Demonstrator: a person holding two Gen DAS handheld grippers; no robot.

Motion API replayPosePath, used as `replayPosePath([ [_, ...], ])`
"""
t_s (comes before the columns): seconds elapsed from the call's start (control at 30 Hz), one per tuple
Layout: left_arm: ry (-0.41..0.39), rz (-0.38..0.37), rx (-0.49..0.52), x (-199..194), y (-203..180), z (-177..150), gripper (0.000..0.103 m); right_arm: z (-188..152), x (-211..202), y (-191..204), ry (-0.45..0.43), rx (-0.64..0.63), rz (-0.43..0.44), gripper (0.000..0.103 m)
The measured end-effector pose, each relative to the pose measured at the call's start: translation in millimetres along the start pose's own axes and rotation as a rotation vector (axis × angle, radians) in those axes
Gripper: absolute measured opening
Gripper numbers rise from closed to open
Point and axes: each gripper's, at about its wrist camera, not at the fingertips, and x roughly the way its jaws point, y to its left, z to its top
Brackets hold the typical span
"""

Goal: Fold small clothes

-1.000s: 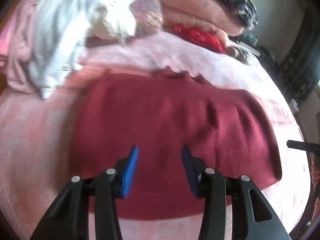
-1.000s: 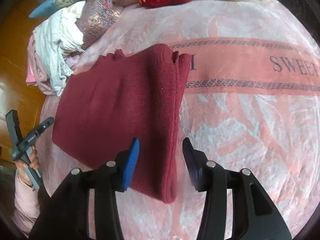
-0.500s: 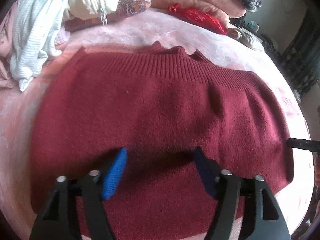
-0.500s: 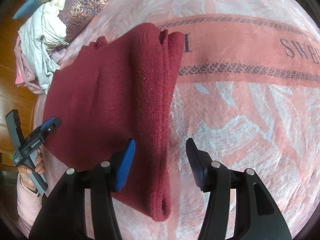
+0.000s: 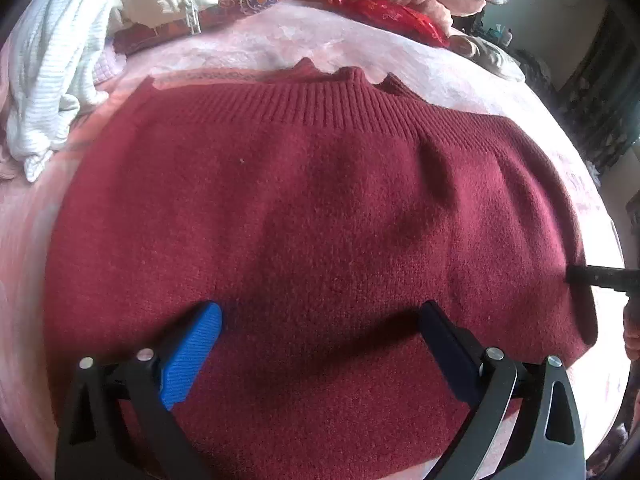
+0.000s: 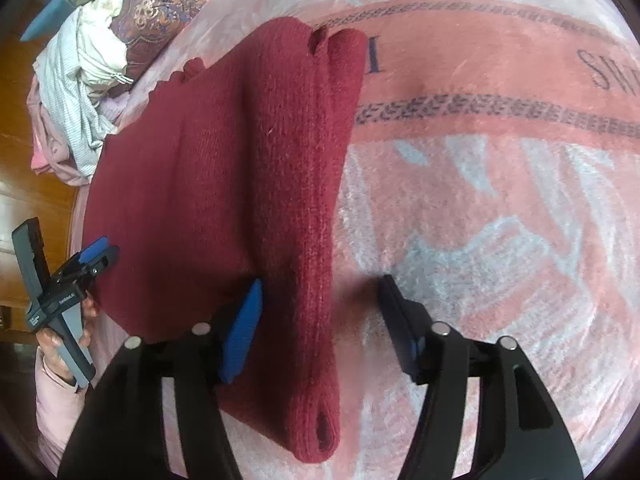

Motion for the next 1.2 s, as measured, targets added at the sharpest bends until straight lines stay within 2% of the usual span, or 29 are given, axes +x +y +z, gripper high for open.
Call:
replayPosePath([
  [0.13, -0.009, 0.000, -0.013, -1, 1, 0, 0.099, -1, 0, 4, -0.019, -0.007, -0.019, 0.063],
  [0.17, -0.014, 0.004, -0.015, -1, 1, -1, 0.099, -2, 0, 4, -0.024, -0.009, -0.022, 0.060],
  [0.23, -0.020, 0.014, -0.008, -2, 0, -2, 0.099, -3, 0, 6, -0.032, -0.020, -0.002, 0.049],
  [0.3, -0.018, 0.034, 0.020, -1, -3, -4, 0.099, -3, 1, 10, -0.020, -0.017, 0.043, 0.025],
  [0.4, -0.017, 0.069, 0.046, -6, -6, -5, 0.099, -4, -3, 23, -0.032, -0.080, -0.016, 0.021],
  [0.53, -0.076, 0.083, 0.052, -27, -3, -2, 0.097, -5, -23, 33, -0.071, -0.103, -0.010, 0.018],
  [0.63, -0.063, 0.075, 0.007, -25, 12, 1, 0.097, -6, -23, 31, -0.075, -0.107, -0.036, 0.018],
  [0.73, 0.002, 0.081, 0.003, -2, 22, -2, 0.095, -10, 5, 17, -0.034, -0.061, -0.057, 0.017],
  [0.8, -0.009, 0.073, 0.034, 1, 23, -4, 0.096, -10, 5, 17, -0.039, -0.061, -0.051, 0.017],
  [0.93, -0.024, 0.047, 0.001, -4, 26, -4, 0.095, -10, 5, 18, -0.051, -0.063, -0.050, 0.017],
  [1.07, -0.047, 0.082, 0.031, -2, 20, -9, 0.095, -14, 6, 18, -0.063, -0.062, -0.032, 0.018],
  [1.2, -0.065, 0.080, 0.024, -4, 22, -11, 0.095, -15, 5, 13, -0.077, -0.043, -0.018, 0.018],
])
